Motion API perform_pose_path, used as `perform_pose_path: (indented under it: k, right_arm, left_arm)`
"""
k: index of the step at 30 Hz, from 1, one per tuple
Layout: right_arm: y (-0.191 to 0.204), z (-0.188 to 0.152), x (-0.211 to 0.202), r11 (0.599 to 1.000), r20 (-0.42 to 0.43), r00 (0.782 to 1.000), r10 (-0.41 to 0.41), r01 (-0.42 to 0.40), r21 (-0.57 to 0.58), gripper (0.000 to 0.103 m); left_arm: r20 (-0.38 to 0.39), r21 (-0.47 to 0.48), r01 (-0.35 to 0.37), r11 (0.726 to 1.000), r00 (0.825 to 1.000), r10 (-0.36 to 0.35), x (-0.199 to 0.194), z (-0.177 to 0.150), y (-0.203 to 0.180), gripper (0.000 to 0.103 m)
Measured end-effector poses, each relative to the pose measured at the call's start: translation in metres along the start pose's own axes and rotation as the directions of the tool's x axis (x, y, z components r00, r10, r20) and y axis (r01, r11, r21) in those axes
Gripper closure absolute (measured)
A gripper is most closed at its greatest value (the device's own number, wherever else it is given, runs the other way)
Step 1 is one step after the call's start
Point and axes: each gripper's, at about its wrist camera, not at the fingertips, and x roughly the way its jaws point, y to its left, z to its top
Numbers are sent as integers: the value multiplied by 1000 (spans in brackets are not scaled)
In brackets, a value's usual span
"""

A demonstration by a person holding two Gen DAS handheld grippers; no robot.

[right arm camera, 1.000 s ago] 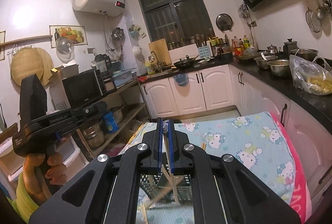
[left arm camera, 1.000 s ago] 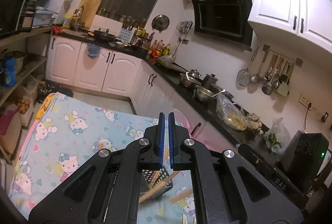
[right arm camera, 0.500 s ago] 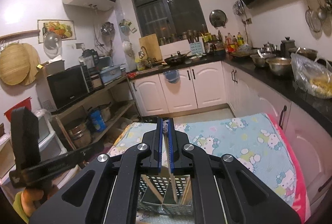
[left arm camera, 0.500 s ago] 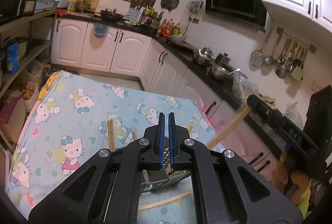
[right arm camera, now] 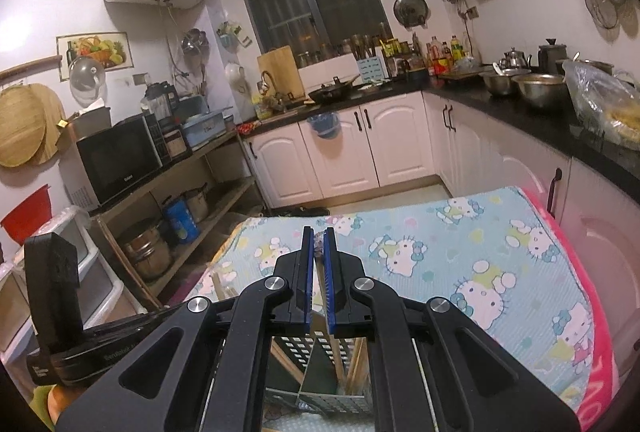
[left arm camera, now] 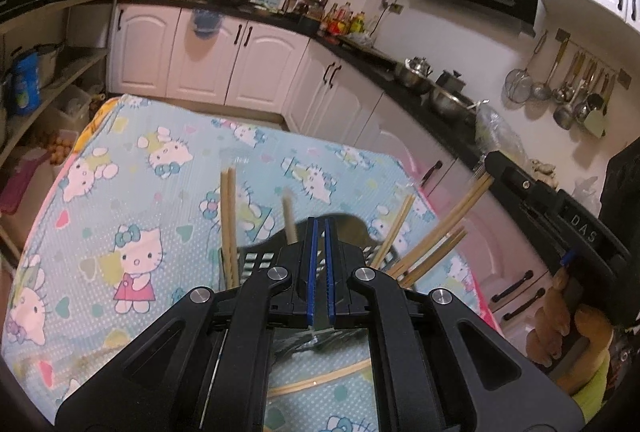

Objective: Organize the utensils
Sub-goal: 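Lower the chopsticks into the caddy slots and open both tools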

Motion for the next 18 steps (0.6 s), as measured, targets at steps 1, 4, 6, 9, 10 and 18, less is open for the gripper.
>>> perform_pose_path:
  k: [1, 4, 6, 9, 10, 18]
  right_arm:
    - [-1, -2, 2, 1000, -7, 1000, -1, 1, 2, 98]
    - [-5, -7, 8, 1000, -29, 1000, -3, 3, 12, 98]
    - [-6, -10, 12, 1000, -43, 999, -6, 7, 12, 98]
    - [-9, -15, 15, 1000, -58, 998, -13, 14, 13, 97]
    - [-9, -16, 16, 1000, -63, 998, -15, 16, 14, 97]
    - [-17, -24, 23, 999, -105, 994, -25, 27, 19, 97]
  left_arm:
    - [-5, -1, -3, 1000, 1000, 3, 1, -2, 1, 103]
    - [-20, 1, -13, 1000, 1000, 13, 7, -6, 3, 103]
    - [-29, 1, -17, 1000, 999, 17, 10, -9, 4, 103]
    - [-38, 0, -22, 1000, 999, 22, 13, -12, 5, 103]
    - [-40, -1, -23, 1000, 999, 23, 14, -13, 6, 103]
    - [-50, 1, -38, 999, 998, 38, 15, -21, 9, 103]
